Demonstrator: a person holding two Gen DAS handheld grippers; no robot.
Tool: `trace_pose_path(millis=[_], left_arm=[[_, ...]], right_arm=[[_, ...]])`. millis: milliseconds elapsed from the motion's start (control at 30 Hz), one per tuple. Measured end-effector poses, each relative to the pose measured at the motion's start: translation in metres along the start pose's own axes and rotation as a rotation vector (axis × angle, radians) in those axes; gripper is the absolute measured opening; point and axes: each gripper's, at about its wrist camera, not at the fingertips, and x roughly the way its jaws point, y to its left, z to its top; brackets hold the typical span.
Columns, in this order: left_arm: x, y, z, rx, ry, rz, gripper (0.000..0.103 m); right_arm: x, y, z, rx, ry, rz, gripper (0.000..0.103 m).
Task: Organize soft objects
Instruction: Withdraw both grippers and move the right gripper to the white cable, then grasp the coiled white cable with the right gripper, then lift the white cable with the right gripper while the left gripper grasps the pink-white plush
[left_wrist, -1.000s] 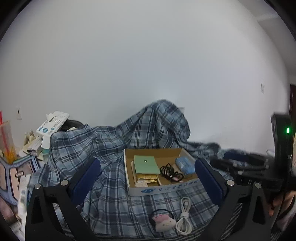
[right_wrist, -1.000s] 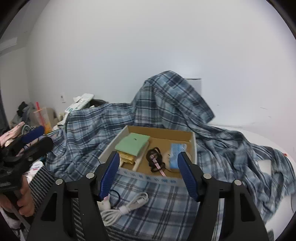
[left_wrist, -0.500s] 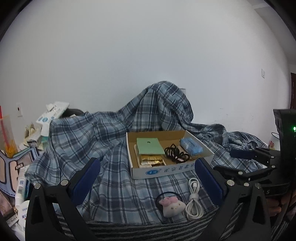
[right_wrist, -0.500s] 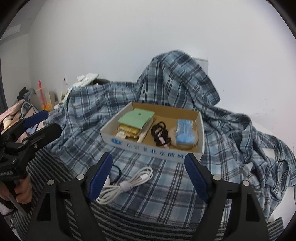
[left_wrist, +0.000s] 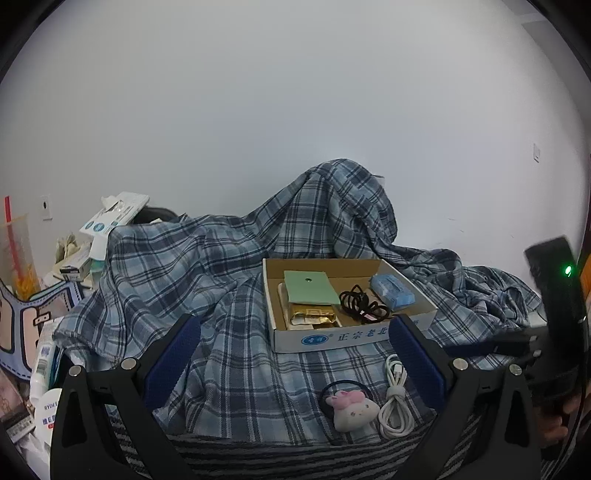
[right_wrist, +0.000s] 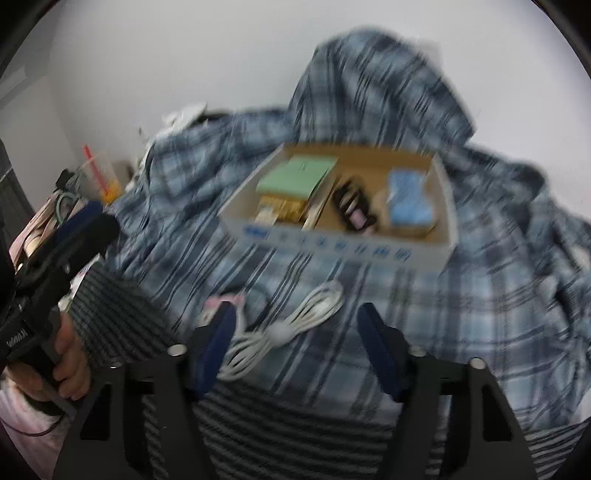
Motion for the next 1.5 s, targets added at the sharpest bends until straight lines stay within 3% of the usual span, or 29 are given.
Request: trace_pose_path(millis=[133,200,267,400,533,867,1033,1133,1200,1233,1333,1400,1500], left_arm=[[0.002,0.003,-0.001,-0.022,0.010,-0.004,0.103],[0.003,0.004,-0.001,-0.027,0.013,-0.005,0.103],[0.002,0.003,-0.001,-0.024,0.011,-0.004,0.103],[0.001,0.001,-0.001,-0.011,0.003,-0.002,0.103],[0.001,0.000,-0.001,-0.015,0.004,-0.002,0.103],[0.001,0.001,-0.001,-0.012,0.001,-0.003,0.103],[0.001,-0.001,-0.002,-0.004,0.002,-0.005,0.103],[0.001,-0.001,-0.002,-0.004,0.002,-0.005,0.103],[0.002,-0.001,-0.002,-0.004,0.002,-0.005,0.103],[0.002,-0.001,-0.002,-0.003,0.004,-0.006,0.103],[0.002,-0.001,-0.003,-0.003,0.008,-0.006,0.103],[0.003,-0.001,-0.003,-0.003,0.011,-0.006,0.103],[0.003,-0.001,-0.003,-0.004,0.008,-0.006,0.103]], right_arm=[[0.021,0.012,-0.009,0.000,0.135,0.072,0.046],[0.028,0.022,-0.015,-0.025,0.177,0.089,0.034],[0.035,0.028,-0.019,-0.033,0.206,0.099,0.032],[0.037,0.032,-0.021,-0.054,0.193,0.070,0.014],[0.034,0.030,-0.024,-0.064,0.195,0.052,0.003],[0.005,0.011,-0.005,-0.093,0.114,-0.063,0.003],[0.002,-0.008,-0.004,-0.103,0.143,-0.154,0.004],[0.008,-0.016,-0.008,-0.094,0.177,-0.214,0.022],[0.011,-0.020,-0.008,-0.064,0.180,-0.212,0.059],[0.011,-0.021,-0.007,-0.050,0.165,-0.204,0.061],[0.010,-0.016,-0.006,-0.065,0.088,-0.257,0.060],[0.014,-0.015,-0.003,-0.090,0.076,-0.273,0.035],[0.026,-0.022,-0.004,-0.049,0.126,-0.216,0.030]])
